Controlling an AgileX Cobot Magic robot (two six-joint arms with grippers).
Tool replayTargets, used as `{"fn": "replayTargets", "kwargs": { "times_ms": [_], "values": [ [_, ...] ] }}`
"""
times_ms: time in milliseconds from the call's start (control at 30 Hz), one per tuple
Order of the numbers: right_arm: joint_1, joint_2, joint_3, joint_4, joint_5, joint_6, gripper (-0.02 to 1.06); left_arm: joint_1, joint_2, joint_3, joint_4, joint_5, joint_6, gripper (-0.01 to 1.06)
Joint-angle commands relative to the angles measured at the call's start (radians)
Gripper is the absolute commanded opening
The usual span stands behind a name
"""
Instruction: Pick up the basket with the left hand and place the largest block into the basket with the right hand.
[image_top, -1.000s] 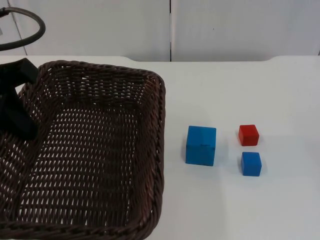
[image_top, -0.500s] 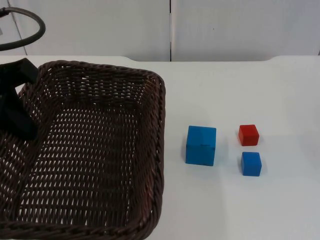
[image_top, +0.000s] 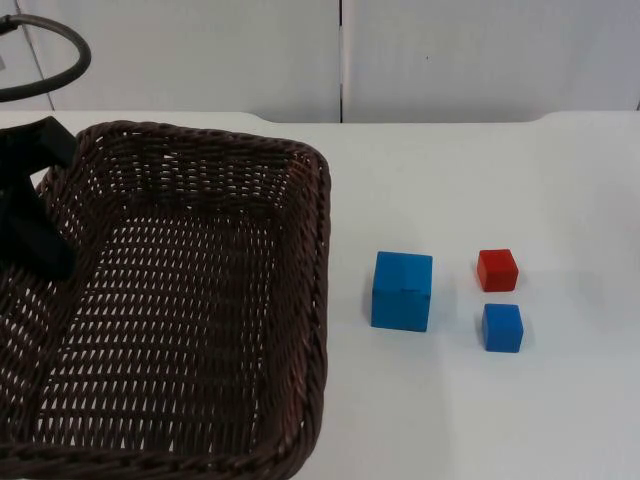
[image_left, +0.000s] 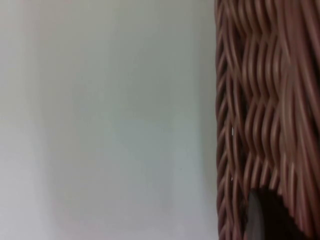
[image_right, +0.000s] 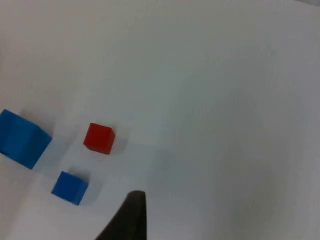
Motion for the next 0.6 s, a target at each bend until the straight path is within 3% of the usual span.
{"fn": "replayTargets", "kwargs": {
  "times_ms": [0,133,233,433,567],
  "values": [
    [-0.002,0.042,-0.008,0.097,-0.003,-0.103,1.05,0.000,-0.014,-0.002,-0.012,0.009,-0.001,0.00],
    [-0.002,0.101,-0.008,0.179,0.000,-0.216,1.05,0.000,-0.014,-0.002,-0.012,0.015,-0.001,0.00],
    [0.022,0.137,-0.008,0.185,-0.002,-0.260,1.05,0.000,-0.014,-0.002,-0.012,0.015,-0.001,0.00],
    [0.154,0.220,-0.011,0.185,-0.085,-0.335,1.05,0.000,-0.014,-0.002,-0.010,0.016,-0.001,0.00],
    [0.251,0.286,-0.070,0.149,-0.080,-0.336,1.05,0.000,-0.014,-0.002,-0.008,0.016,-0.001,0.00]
  ]
}}
